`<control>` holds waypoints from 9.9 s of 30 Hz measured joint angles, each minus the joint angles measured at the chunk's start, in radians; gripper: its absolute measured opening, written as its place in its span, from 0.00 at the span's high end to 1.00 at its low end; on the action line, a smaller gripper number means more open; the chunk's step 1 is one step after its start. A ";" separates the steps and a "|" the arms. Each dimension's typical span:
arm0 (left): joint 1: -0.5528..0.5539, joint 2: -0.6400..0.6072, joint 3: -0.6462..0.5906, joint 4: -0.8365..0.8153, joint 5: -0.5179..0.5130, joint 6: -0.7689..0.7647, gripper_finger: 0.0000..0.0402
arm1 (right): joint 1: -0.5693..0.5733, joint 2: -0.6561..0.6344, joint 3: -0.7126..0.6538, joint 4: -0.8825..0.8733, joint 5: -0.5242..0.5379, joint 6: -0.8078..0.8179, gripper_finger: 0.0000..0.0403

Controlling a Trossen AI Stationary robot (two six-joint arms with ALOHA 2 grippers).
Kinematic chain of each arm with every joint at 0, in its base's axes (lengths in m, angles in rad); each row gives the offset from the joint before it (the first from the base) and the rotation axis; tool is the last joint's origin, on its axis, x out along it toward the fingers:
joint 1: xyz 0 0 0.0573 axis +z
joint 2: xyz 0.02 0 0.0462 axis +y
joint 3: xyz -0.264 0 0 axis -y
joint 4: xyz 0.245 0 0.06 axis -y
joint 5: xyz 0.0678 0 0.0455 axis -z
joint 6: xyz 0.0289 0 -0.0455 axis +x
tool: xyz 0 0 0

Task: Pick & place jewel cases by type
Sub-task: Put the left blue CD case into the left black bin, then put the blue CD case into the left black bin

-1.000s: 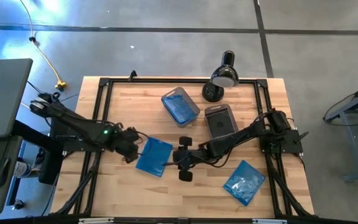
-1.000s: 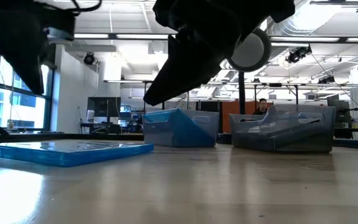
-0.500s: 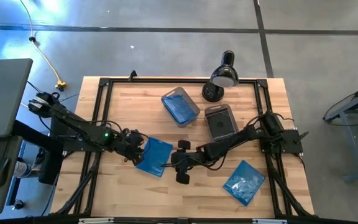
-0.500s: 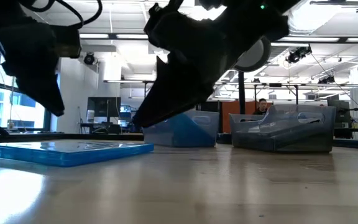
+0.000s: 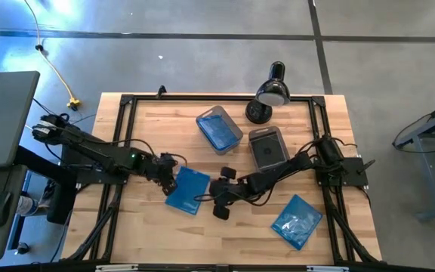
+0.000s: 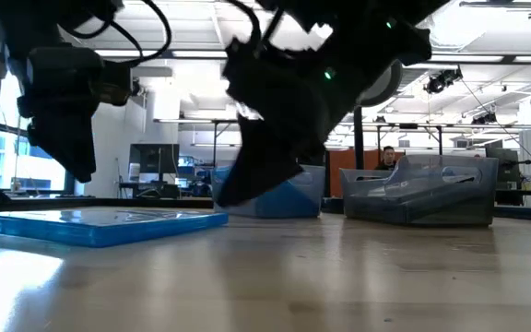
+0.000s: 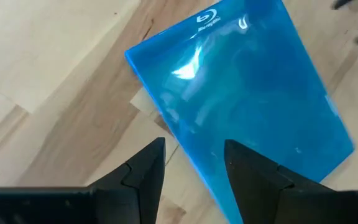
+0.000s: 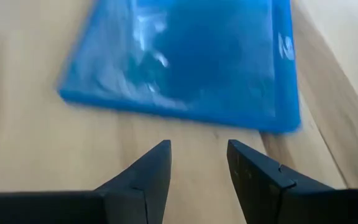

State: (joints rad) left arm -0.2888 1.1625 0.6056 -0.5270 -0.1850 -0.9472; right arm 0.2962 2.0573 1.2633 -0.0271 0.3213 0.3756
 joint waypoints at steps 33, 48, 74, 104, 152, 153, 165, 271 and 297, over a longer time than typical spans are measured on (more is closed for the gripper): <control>0.060 0.151 0.002 0.120 0.155 -0.045 0.59 | -0.015 0.051 0.000 0.085 -0.048 -0.035 0.62; 0.060 0.198 0.000 0.161 0.251 -0.057 0.59 | -0.012 0.051 0.000 0.077 -0.070 -0.010 0.62; 0.061 0.313 0.006 0.360 0.389 -0.094 0.59 | 0.001 -0.007 -0.002 -0.057 -0.038 -0.121 0.62; 0.142 0.444 -0.003 0.628 0.523 -0.084 0.59 | -0.027 -0.027 -0.111 -0.061 -0.177 -0.150 0.62; 0.218 0.446 0.066 0.741 0.666 0.109 0.85 | 0.109 -0.125 -0.116 -0.099 -0.095 -0.132 0.62; 0.218 0.446 0.066 0.748 0.666 0.109 0.86 | 0.120 -0.157 -0.114 -0.123 -0.090 -0.122 0.62; 0.277 0.404 0.217 0.687 0.716 0.246 0.97 | 0.282 -0.466 -0.113 -0.207 0.127 -0.088 0.62; 0.119 0.311 0.162 0.718 0.417 0.959 0.72 | 0.460 -0.440 -0.183 -0.818 -0.307 0.813 0.62; 0.033 0.415 0.155 0.767 0.251 0.860 0.72 | 0.449 -0.418 -0.439 -0.720 -0.593 1.060 0.62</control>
State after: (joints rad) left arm -0.2558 1.5772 0.7609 0.2405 0.0655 -0.0872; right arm 0.7447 1.6390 0.8245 -0.7467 -0.2717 1.4355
